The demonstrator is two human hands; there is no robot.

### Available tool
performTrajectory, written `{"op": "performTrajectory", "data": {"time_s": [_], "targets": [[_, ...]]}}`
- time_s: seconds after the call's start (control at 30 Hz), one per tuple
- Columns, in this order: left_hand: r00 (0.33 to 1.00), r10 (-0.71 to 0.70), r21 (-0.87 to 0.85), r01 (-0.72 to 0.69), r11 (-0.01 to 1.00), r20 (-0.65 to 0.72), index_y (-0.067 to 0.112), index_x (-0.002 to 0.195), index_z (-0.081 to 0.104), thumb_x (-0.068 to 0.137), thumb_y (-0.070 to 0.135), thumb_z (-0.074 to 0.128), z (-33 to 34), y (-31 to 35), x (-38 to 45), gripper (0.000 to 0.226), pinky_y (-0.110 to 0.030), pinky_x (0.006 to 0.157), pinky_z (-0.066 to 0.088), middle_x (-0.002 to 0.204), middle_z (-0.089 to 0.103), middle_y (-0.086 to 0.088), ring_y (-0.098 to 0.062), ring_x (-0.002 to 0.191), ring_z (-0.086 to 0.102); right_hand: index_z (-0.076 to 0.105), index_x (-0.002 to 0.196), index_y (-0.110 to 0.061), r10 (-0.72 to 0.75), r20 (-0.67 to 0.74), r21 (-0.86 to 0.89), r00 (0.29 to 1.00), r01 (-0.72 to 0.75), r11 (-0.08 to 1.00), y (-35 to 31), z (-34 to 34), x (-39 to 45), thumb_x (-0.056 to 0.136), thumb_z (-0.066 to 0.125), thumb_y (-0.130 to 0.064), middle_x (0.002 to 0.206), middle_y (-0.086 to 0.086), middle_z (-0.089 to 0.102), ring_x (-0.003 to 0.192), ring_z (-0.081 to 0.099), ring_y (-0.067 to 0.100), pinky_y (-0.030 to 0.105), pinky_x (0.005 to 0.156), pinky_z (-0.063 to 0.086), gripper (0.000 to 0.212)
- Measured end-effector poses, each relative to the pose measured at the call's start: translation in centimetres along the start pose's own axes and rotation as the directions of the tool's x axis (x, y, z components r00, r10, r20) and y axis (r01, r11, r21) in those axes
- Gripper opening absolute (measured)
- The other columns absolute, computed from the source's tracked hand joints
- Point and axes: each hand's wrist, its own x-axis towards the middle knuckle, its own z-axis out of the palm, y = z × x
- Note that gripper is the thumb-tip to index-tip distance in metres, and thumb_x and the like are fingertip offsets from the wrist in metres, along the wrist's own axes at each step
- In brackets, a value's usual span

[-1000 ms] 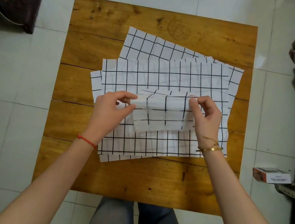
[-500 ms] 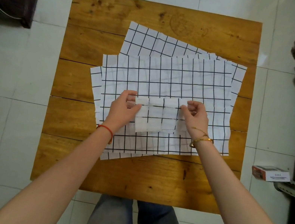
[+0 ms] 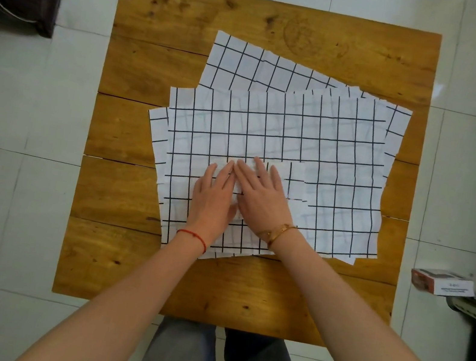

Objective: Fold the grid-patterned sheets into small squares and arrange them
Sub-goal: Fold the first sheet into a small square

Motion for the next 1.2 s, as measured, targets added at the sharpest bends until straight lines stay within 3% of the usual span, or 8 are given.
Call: {"op": "performTrajectory", "data": {"time_s": [0.27, 0.4, 0.57, 0.67, 0.83, 0.93, 1.07, 1.2], "targets": [[1.000, 0.006, 0.053, -0.008, 0.999, 0.028, 0.020, 0.153, -0.006, 0.097, 0.041, 0.046, 0.7, -0.5, -0.5, 0.079, -0.050, 0.119, 0.011, 0.161, -0.010, 0.006, -0.029, 0.148, -0.007, 0.024, 0.149, -0.015, 0.124, 0.006, -0.122, 0.992, -0.123, 0.985, 4.3, 1.0, -2.1, 0.096, 0.038, -0.034, 0.156, -0.002, 0.024, 0.145, 0.016, 0.030, 0.058, 0.115, 0.014, 0.058], [0.999, 0.016, 0.058, -0.018, 0.998, 0.037, 0.020, 0.153, -0.008, 0.098, 0.042, 0.045, 0.8, -0.7, -0.5, 0.080, -0.050, 0.120, 0.009, 0.160, -0.014, 0.006, -0.029, 0.147, -0.009, 0.020, 0.150, -0.016, 0.280, -0.022, -0.084, 0.960, -0.281, 0.956, 7.4, 0.9, -3.9, 0.097, 0.024, -0.037, 0.157, -0.003, 0.021, 0.146, 0.010, 0.030, 0.057, 0.116, 0.008, 0.057], [0.999, 0.029, 0.034, -0.030, 0.999, 0.025, 0.020, 0.153, -0.005, 0.099, 0.040, 0.043, 0.5, -0.7, -0.7, 0.075, -0.051, 0.119, 0.009, 0.161, -0.012, 0.005, -0.028, 0.148, -0.010, 0.024, 0.149, -0.014, 0.313, -0.073, 0.027, 0.947, -0.312, 0.950, 7.2, 0.3, -3.7, 0.096, 0.023, -0.038, 0.156, 0.000, 0.023, 0.146, 0.009, 0.028, 0.054, 0.117, 0.004, 0.058], [0.995, 0.066, 0.025, -0.064, 0.998, -0.070, 0.018, 0.154, 0.007, 0.100, 0.033, 0.041, 0.7, -0.8, -2.0, 0.066, -0.049, 0.119, 0.015, 0.162, 0.005, 0.000, -0.026, 0.148, 0.002, 0.025, 0.148, -0.013, 0.268, -0.132, 0.076, 0.954, -0.259, 0.963, 5.9, -0.1, -4.0, 0.096, 0.025, -0.034, 0.156, 0.003, 0.025, 0.146, 0.011, 0.027, 0.053, 0.117, 0.008, 0.056], [0.983, 0.065, 0.025, -0.062, 0.998, -0.171, 0.012, 0.148, 0.031, 0.090, 0.011, 0.056, 2.5, -0.8, -5.6, 0.063, -0.044, 0.116, 0.028, 0.148, 0.036, -0.007, -0.027, 0.139, 0.029, 0.031, 0.146, -0.013, 0.011, -0.083, -0.006, 0.996, -0.011, 1.000, 2.7, 1.0, -5.6, 0.097, 0.029, -0.029, 0.153, 0.005, 0.031, 0.144, 0.019, 0.027, 0.052, 0.116, 0.017, 0.052], [0.990, 0.046, 0.035, -0.041, 0.999, -0.135, 0.012, 0.147, 0.033, 0.085, 0.005, 0.061, 3.5, -0.3, -7.0, 0.068, -0.042, 0.117, 0.025, 0.146, 0.039, -0.008, -0.027, 0.138, 0.030, 0.030, 0.147, -0.014, -0.083, -0.015, -0.042, 0.996, 0.083, 0.996, 1.0, 2.6, -6.5, 0.095, 0.037, -0.028, 0.153, 0.004, 0.031, 0.144, 0.020, 0.026, 0.051, 0.116, 0.019, 0.053], [0.997, 0.015, 0.050, -0.011, 0.999, -0.076, 0.016, 0.149, 0.026, 0.088, 0.010, 0.059, 4.3, 0.2, -7.5, 0.070, -0.042, 0.118, 0.021, 0.151, 0.032, -0.005, -0.026, 0.142, 0.023, 0.027, 0.148, -0.015, -0.069, 0.046, -0.061, 0.997, 0.072, 0.996, 0.5, 3.8, -7.6, 0.095, 0.040, -0.029, 0.155, 0.002, 0.027, 0.145, 0.017, 0.027, 0.052, 0.115, 0.021, 0.056], [0.999, -0.020, 0.050, 0.022, 0.999, -0.041, 0.019, 0.152, 0.017, 0.092, 0.011, 0.053, 4.3, 0.4, -7.5, 0.070, -0.046, 0.118, 0.021, 0.155, 0.022, -0.002, -0.026, 0.144, 0.014, 0.028, 0.148, -0.015, -0.032, 0.086, -0.111, 0.996, 0.041, 0.993, 2.2, 3.6, -8.8, 0.096, 0.025, -0.033, 0.154, 0.002, 0.028, 0.143, 0.022, 0.027, 0.052, 0.115, 0.022, 0.055]]}}
